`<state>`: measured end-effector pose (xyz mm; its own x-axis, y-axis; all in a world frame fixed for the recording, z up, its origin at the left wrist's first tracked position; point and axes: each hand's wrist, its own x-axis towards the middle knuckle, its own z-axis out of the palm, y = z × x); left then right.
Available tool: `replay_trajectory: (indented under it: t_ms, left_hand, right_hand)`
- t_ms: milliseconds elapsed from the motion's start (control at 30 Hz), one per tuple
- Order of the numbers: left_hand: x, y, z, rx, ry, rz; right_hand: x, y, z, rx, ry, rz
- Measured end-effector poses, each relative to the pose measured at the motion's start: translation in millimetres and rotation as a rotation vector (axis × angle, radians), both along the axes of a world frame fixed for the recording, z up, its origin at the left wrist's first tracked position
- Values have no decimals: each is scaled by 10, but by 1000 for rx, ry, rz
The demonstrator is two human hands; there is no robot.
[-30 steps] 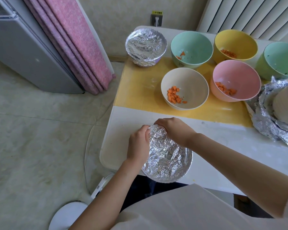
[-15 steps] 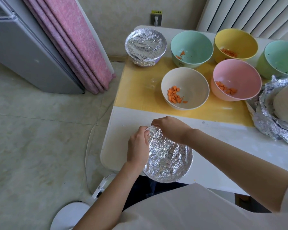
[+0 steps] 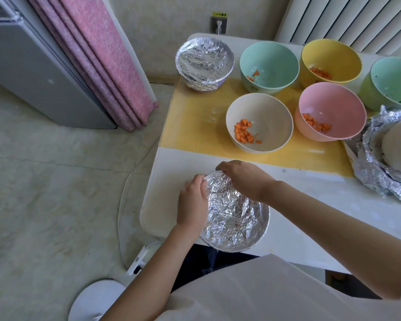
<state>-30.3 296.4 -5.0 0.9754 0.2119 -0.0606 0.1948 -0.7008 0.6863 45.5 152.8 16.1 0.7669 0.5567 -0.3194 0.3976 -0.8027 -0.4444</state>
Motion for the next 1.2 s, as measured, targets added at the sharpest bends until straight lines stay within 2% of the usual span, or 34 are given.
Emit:
replay_trajectory:
  t_ms: [267, 433, 867, 1033, 1100, 1200]
  left_hand:
    - [-15, -10, -7, 8, -17, -3]
    - [-18, -28, 26, 5, -16, -17]
    - [-39, -33, 27, 4, 10, -40]
    - [-78, -11, -27, -122, 52, 28]
    - [-94, 7, -32, -105, 22, 32]
    - [-105, 3, -25, -55, 1, 32]
  right_hand:
    - [25, 72, -26, -18, -20, 56]
    - [50, 100, 8, 3, 56, 120]
    - [-9, 121, 17, -25, -40, 160]
    - [-14, 110, -4, -46, -23, 96]
    - [-46, 118, 5, -49, -24, 75]
    - [-110, 169, 41, -33, -70, 163]
